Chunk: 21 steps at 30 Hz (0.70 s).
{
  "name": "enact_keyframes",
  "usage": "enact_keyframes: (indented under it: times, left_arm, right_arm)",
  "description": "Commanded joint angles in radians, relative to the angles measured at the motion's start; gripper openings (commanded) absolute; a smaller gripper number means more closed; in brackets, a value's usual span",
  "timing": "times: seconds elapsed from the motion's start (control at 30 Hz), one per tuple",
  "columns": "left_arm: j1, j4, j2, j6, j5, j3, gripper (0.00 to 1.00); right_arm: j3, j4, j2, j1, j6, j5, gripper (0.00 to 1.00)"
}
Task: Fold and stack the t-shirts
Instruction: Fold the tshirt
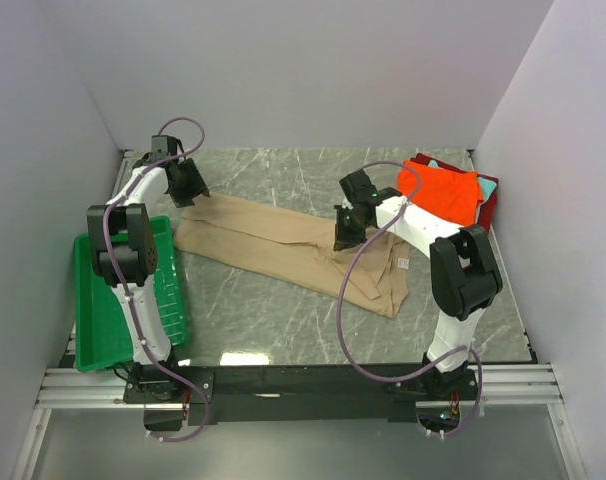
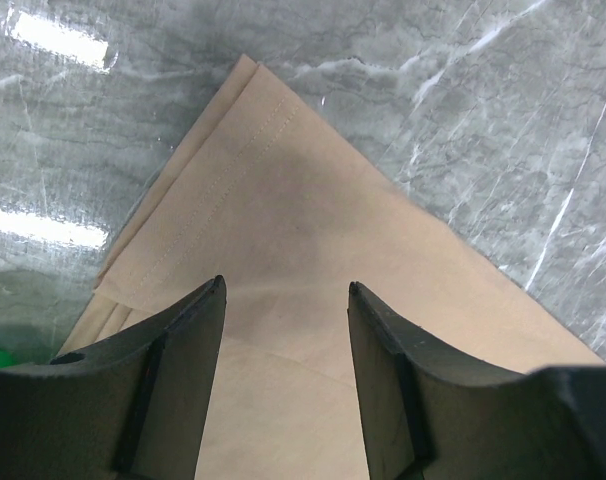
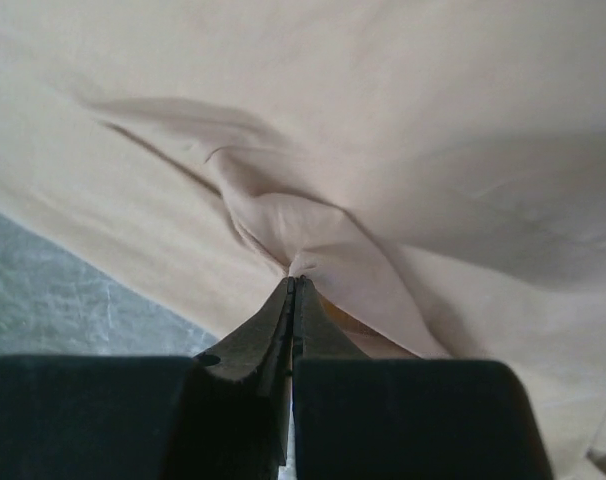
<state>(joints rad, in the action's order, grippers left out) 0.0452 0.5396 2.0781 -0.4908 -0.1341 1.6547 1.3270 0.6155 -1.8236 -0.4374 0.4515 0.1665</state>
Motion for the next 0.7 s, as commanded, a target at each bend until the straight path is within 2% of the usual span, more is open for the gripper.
enact_keyframes:
  times: [0.0, 0.57, 0.63, 0.67]
  left_arm:
    - [0.001, -0.010, -0.058, 0.012, -0.004, -0.007, 0.58]
    - [0.001, -0.007, -0.092, 0.023, 0.007, -0.050, 0.58]
    - [-0.001, -0.003, -0.092, 0.024, 0.008, -0.052, 0.58]
    - [0.001, -0.004, -0.093, 0.024, 0.007, -0.053, 0.58]
  right_arm:
    - [-0.012, 0.030, 0.041, -0.037, 0.027, -0.010, 0.00]
    - [0.000, 0.090, 0.040, -0.181, 0.033, -0.074, 0.00]
    - [0.009, 0.105, 0.035, -0.195, 0.035, -0.093, 0.03]
    - [0.012, 0.110, 0.035, -0.210, 0.036, -0.099, 0.09]
